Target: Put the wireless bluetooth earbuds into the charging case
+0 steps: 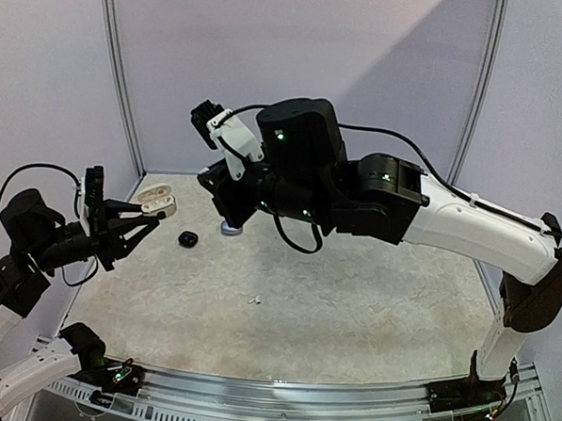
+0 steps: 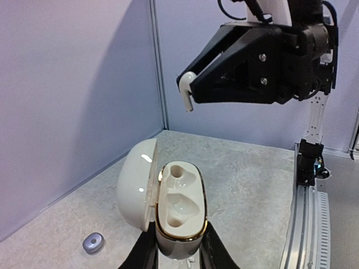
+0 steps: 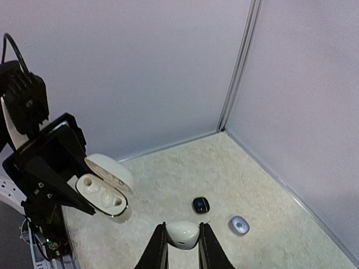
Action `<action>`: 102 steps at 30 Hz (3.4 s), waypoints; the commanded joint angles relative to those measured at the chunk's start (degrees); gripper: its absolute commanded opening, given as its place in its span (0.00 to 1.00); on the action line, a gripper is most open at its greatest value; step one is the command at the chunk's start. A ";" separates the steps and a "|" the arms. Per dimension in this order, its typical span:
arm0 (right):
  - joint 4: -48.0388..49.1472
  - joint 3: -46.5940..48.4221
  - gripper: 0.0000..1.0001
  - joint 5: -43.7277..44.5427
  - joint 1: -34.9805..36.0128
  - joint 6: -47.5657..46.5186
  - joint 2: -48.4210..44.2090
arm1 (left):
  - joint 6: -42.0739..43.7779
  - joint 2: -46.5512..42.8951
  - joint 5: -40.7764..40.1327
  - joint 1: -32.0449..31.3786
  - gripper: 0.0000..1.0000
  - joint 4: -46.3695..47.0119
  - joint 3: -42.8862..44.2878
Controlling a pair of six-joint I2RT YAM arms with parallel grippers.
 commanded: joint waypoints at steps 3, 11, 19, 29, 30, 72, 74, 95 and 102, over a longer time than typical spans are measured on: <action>14.09 0.09 0.00 -6.75 2.23 -11.41 -0.63 | 2.13 -1.12 -1.69 0.33 0.00 1.49 2.41; 17.03 -0.17 0.00 -13.23 2.42 -12.71 1.18 | 8.54 -1.18 -0.40 0.38 0.00 1.01 2.22; 16.16 -0.52 0.00 -15.54 2.50 -14.12 2.76 | 4.54 0.55 1.98 0.42 0.00 2.84 2.99; 14.14 -0.45 0.00 -12.62 2.36 -15.51 4.39 | 3.46 1.47 4.10 0.41 0.00 2.99 3.69; 13.66 -0.42 0.00 -12.34 2.36 -15.44 4.49 | 3.39 1.50 4.23 0.42 0.00 2.98 3.68; 7.72 1.49 0.15 -5.34 1.09 -15.33 7.96 | 3.64 1.68 3.63 0.48 0.00 3.52 3.57; 7.58 1.59 0.17 -5.15 1.09 -15.41 7.93 | 3.63 1.68 3.48 0.51 0.00 3.52 3.57; 5.88 4.71 0.23 -5.34 1.02 -14.74 8.85 | 3.06 1.75 3.50 0.50 0.00 2.91 3.30; 5.28 5.25 0.24 -4.95 1.09 -14.37 9.15 | -0.12 2.29 4.22 0.49 0.00 3.37 3.22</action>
